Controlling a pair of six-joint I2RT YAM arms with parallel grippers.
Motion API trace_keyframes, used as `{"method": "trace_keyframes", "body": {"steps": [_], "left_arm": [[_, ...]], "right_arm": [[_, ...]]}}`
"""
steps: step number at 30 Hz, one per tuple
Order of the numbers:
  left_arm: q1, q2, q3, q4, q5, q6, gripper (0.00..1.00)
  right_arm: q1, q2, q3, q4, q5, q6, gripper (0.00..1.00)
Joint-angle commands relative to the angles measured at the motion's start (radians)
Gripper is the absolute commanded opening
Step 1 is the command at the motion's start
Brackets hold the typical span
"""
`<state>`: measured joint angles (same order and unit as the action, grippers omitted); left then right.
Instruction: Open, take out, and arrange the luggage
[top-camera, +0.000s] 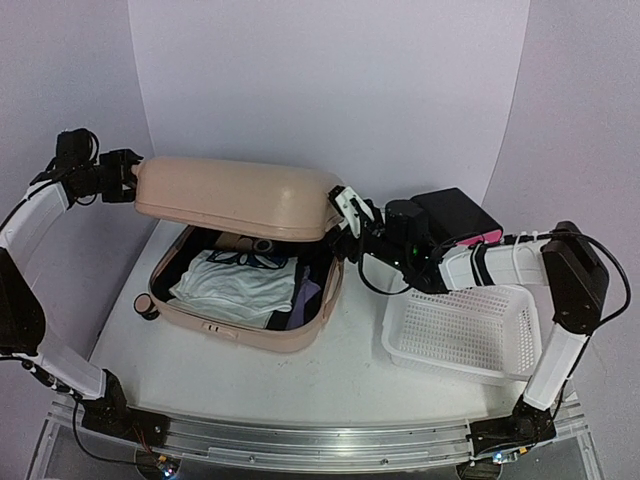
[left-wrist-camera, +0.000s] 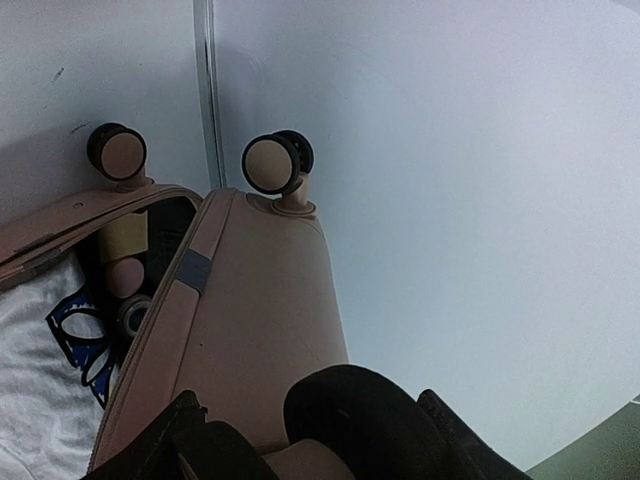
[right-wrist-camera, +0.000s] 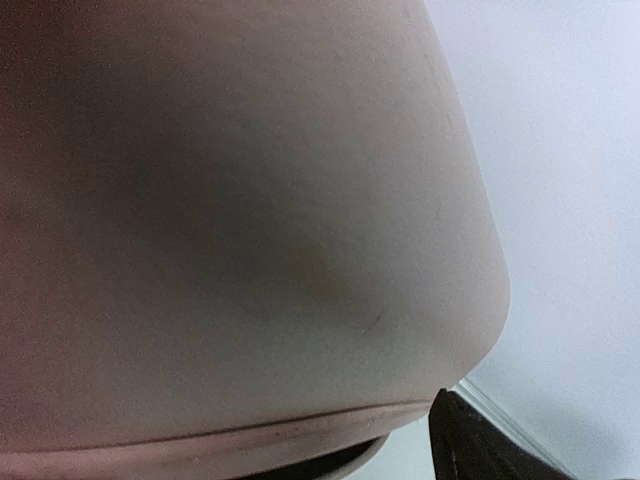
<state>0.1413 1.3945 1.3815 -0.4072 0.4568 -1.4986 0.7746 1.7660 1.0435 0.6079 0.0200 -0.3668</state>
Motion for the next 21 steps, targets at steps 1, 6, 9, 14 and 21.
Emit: {"method": "trace_keyframes", "body": {"steps": [1, 6, 9, 14, 21], "left_arm": [[-0.004, -0.063, 0.022, 0.194, 0.019, 0.019, 0.21], [0.000, -0.015, 0.080, 0.194, 0.086, 0.067, 0.31], [0.002, 0.003, 0.108, 0.194, 0.122, 0.114, 0.43], [0.014, -0.021, 0.188, 0.180, 0.121, 0.481, 0.79], [0.029, -0.088, 0.249, -0.119, 0.084, 0.928, 0.91]], "right_arm": [[0.013, 0.043, 0.165, 0.200, -0.114, 0.161, 0.62], [0.013, 0.113, 0.254, 0.245, -0.124, 0.270, 0.32], [0.014, 0.157, 0.308, 0.280, -0.080, 0.317, 0.25], [0.014, 0.234, 0.396, 0.302, 0.117, 0.410, 0.07], [0.015, 0.292, 0.484, 0.306, 0.202, 0.413, 0.00]]}}
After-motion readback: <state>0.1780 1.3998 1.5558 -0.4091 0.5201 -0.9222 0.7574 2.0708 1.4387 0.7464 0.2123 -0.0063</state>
